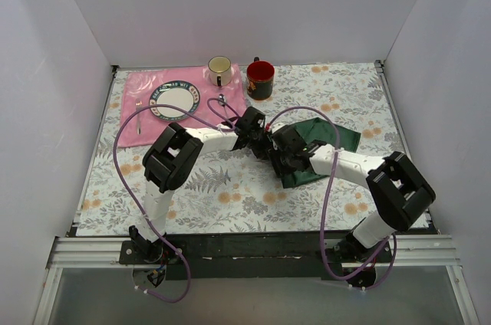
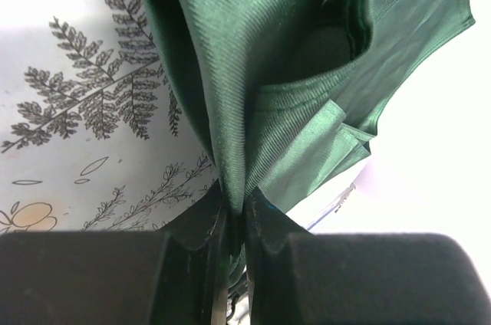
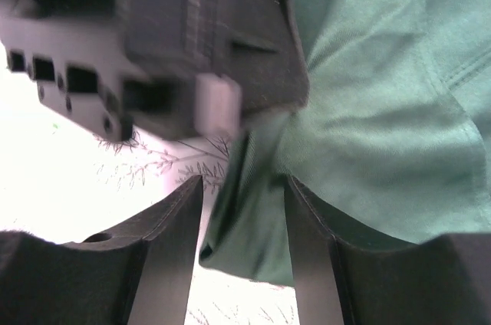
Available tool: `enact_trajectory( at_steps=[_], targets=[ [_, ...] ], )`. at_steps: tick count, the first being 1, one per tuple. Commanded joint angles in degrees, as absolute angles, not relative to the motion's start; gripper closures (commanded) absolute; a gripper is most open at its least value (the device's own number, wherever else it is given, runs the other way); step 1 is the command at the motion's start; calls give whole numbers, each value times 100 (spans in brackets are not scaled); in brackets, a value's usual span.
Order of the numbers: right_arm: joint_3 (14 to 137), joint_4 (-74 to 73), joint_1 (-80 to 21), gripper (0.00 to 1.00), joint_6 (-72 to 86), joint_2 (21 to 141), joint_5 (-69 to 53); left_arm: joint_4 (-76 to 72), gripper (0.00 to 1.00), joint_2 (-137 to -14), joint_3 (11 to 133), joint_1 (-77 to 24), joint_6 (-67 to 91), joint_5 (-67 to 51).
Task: Fold the napkin, place the utensils inside, and roll it up
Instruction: Roll the napkin with the utensil
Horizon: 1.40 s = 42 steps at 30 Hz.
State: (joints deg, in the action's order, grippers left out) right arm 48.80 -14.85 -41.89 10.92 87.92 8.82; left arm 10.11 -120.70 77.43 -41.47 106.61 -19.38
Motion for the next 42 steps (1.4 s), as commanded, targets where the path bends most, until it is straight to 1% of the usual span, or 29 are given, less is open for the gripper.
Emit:
enact_trajectory(
  at_steps=[1,5,11,15,18,19,21,26,32,42],
  targets=[
    [5308,-1450,-4578,46,1345,9140,1958,1714,92,-12305,7655,-4236,10591,-1986],
    [5519,-1477,-4746,47,1371,9500,2688,1714,92,-12287,7629,-4210,10582,-2030],
    [5678,-1477,-4930,51,1345,9738,3321,1705,92,-12226,7576,-4157,10565,-2083],
    [5941,-1853,-5097,52,1344,9633,3287,1714,92,-12261,7594,-4113,10547,-2109],
    [6056,-2153,-5229,49,1380,9449,3304,1714,93,-12296,7629,-4087,10512,-2145],
    [6064,-2179,-5238,46,1389,9396,3313,1714,93,-12296,7646,-4087,10512,-2145],
    [6064,-2215,-5230,45,1354,9273,3313,1714,93,-12296,7681,-4078,10503,-2145],
    [6020,-1890,-5203,42,1134,9342,3182,1714,92,-12313,7787,-4078,10512,-2188],
    [6047,-1565,-5089,43,1002,9641,2980,1775,92,-12287,7857,-4078,10503,-2188],
    [5634,-1064,-4773,44,984,9817,2742,1767,91,-12287,7980,-4078,10547,-2329]
  ],
)
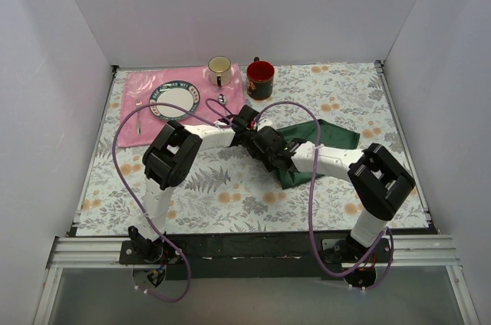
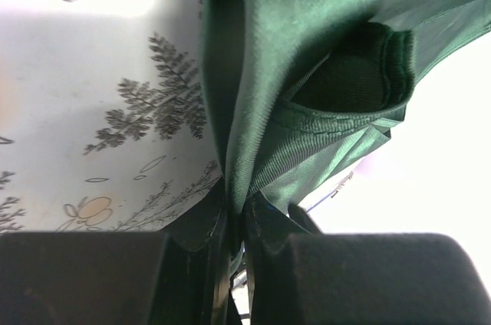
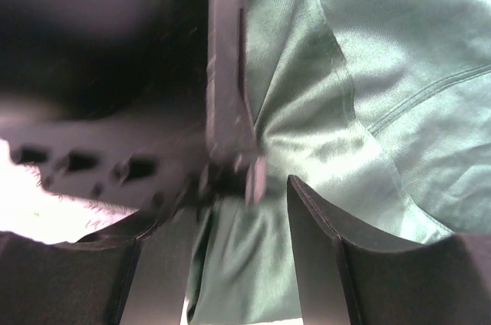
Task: Fold the napkin, place the utensils inside, and roll it up
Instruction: Roll the napkin with the utensil
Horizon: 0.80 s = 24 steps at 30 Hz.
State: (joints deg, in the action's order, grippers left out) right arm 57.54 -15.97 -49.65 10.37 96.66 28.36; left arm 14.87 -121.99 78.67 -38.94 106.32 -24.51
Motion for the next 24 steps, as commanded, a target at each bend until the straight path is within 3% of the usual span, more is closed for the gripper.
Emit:
enact_trajectory(
  at_steps=[1,11,15,18,19,24],
  targets=[
    [5625,-1072,-4746,44,984,9843,2725,1775,92,-12296,7989,-4078,10538,-2338],
    [5256,-1160,-4658,48,1257,10010,2768,1793,91,-12322,8112,-4078,10529,-2434],
    [5203,-1222,-4614,55,1266,10107,2716,1802,90,-12331,8165,-4078,10529,-2461],
    [5124,-1239,-4579,69,1309,10116,2681,1863,88,-12314,8244,-4078,10459,-2426],
    [5081,-1222,-4562,79,1327,10108,2672,1898,85,-12313,8253,-4078,10450,-2408],
    [4861,-1020,-4404,99,1327,10028,2321,2030,75,-12287,8498,-4008,10231,-2233]
  ],
)
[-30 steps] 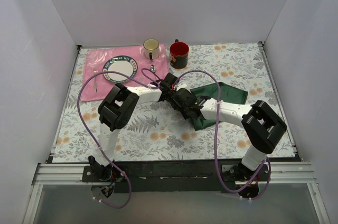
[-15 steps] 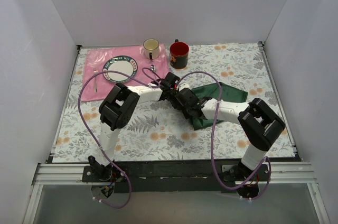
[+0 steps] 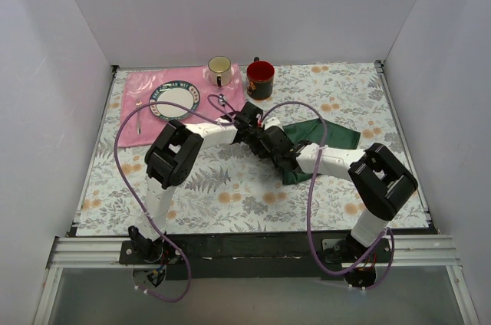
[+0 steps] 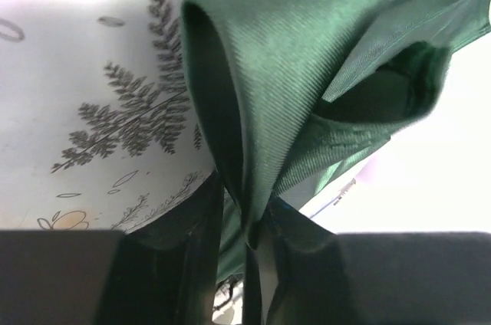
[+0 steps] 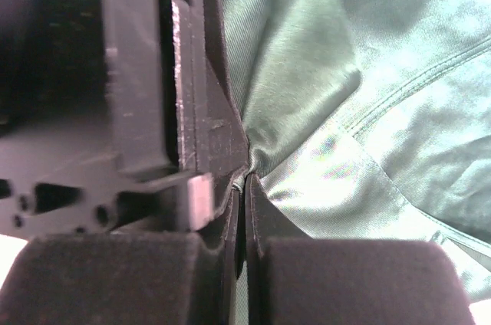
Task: Fold the napkin, place the utensils inside, and roll it up
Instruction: Roll the napkin with the utensil
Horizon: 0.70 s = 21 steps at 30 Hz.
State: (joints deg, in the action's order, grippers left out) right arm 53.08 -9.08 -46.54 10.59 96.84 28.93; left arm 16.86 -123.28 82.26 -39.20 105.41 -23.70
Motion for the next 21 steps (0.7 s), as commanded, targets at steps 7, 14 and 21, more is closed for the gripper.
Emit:
enact_trajectory(
  at_steps=[7,14,21],
  targets=[
    [4685,-765,-4166,99,1292,9897,1917,2565,55,-12428,9166,-3806,9704,-1987],
    [4412,-290,-3701,99,1178,9668,600,2383,40,-11866,9036,-3586,9053,-1802],
    [4333,-53,-3069,99,1230,9738,-904,2312,37,-11260,8572,-3393,8842,-1582]
  ],
)
